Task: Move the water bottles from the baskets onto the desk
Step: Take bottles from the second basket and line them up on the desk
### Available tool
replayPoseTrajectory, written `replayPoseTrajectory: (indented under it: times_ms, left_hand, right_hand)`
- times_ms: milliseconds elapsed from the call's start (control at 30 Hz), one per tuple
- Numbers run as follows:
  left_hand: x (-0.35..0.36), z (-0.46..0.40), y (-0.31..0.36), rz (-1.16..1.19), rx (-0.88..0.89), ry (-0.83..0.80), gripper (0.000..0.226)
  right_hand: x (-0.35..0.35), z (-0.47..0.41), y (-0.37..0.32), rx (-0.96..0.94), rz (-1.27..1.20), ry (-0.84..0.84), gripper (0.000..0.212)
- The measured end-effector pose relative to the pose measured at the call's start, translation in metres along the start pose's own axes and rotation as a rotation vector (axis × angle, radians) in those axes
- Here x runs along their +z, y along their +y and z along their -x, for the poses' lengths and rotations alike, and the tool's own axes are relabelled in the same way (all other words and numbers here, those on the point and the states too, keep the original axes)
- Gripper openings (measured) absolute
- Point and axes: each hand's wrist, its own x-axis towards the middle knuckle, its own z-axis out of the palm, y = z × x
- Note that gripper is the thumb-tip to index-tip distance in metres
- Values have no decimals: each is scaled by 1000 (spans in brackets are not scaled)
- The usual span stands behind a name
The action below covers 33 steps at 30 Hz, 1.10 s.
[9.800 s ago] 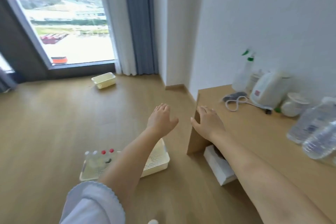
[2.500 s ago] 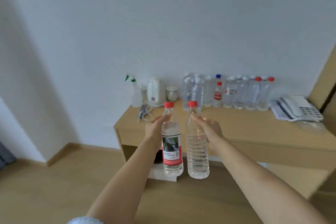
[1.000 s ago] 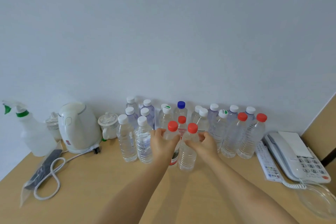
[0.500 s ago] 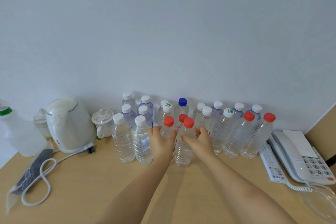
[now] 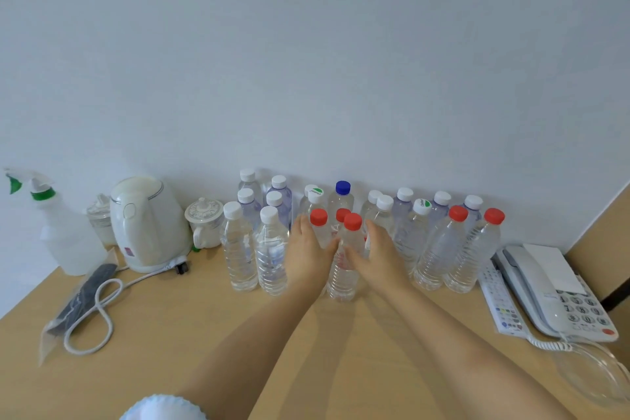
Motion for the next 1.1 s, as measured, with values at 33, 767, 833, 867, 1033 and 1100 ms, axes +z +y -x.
replayPoseTrajectory:
  times_ms: [33, 767, 833, 867, 1033, 1100]
  left_hand:
    - [-5, 5, 3, -44, 64, 14, 64]
    - [-153, 327, -71, -609, -323, -18, 64]
    - [-176, 363, -80, -605, -416, 60, 61]
    - [-187, 379, -85, -611, -459, 91, 60]
    - [-243, 461, -110, -616, -670, 224, 55]
    - [-264, 493, -119, -604, -749, 283, 51]
  right_hand:
    - [-6, 4, -3, -80, 92, 10, 48]
    - [22, 254, -95, -654, 436, -575, 62]
    - [35, 284, -116, -741, 403, -632, 61]
    - [42, 298, -127, -784, 386, -656, 62]
    - [70, 371, -182, -983, 337, -773, 60]
    - [80, 401, -203, -1056, 330, -810, 60]
